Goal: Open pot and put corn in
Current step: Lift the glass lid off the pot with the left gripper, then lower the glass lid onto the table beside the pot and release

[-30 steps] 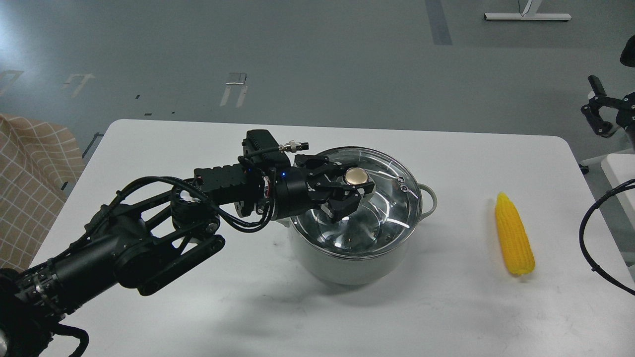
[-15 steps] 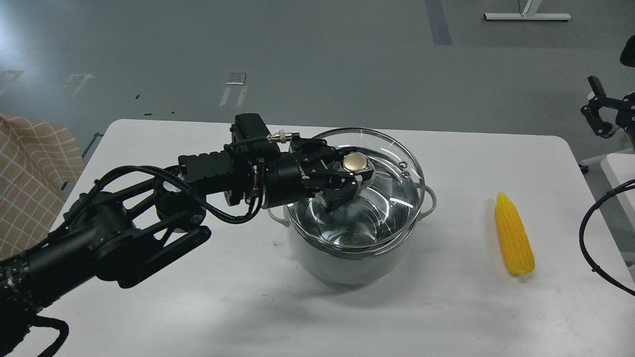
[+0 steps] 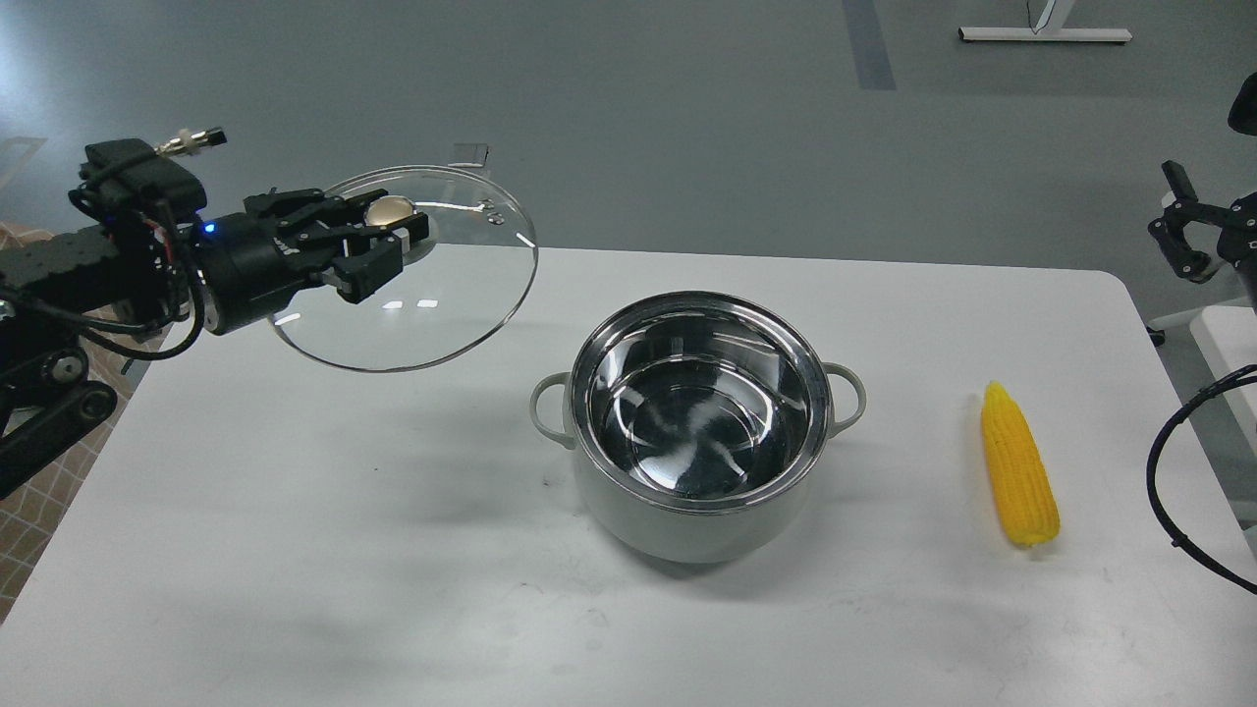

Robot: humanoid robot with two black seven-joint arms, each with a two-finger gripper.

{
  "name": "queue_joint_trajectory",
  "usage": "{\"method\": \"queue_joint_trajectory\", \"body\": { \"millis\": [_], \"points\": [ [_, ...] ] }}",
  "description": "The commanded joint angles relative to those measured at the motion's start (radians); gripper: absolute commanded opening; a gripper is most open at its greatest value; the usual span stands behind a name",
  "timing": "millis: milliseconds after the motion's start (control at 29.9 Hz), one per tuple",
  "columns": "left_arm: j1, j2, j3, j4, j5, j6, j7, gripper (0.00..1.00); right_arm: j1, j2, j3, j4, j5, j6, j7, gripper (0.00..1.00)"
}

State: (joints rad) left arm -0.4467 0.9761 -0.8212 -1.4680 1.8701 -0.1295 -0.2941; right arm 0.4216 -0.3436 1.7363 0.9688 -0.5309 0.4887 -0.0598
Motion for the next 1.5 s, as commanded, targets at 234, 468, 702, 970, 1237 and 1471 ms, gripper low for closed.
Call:
{"method": "queue_joint_trajectory", "body": {
  "millis": [234, 468, 702, 970, 1237, 1471],
  "points": [
    [0.267, -0.036, 0.005, 0.254, -0.009, 0.226, -0.031, 0.42, -0.001, 0.009, -0.001, 0.013, -0.001, 0.0, 0.0, 1.0],
    [0.29, -0.077, 0.005, 0.285, -0.009, 0.243, -0.03, 0.43, -0.009, 0.011, -0.001, 0.013, -0.001, 0.0, 0.0, 1.0],
    [0.295, -0.14, 0.007, 0.342, -0.008, 0.246, -0.031, 0.45, -0.01, 0.02, -0.004, 0.017, -0.001, 0.0, 0.0, 1.0],
    [0.296, -0.149, 0.007, 0.344, -0.009, 0.246, -0.031, 0.5, -0.018, 0.02, -0.004, 0.013, -0.001, 0.0, 0.0, 1.0],
    [0.298, -0.149, 0.007, 0.344, -0.011, 0.245, -0.033, 0.59, -0.033, 0.02, -0.006, 0.018, -0.001, 0.0, 0.0, 1.0],
    [0.295, -0.149, -0.013, 0.344, -0.016, 0.251, -0.036, 0.73, -0.046, 0.02, -0.006, 0.025, -0.001, 0.0, -0.002, 1.0]
  ]
}}
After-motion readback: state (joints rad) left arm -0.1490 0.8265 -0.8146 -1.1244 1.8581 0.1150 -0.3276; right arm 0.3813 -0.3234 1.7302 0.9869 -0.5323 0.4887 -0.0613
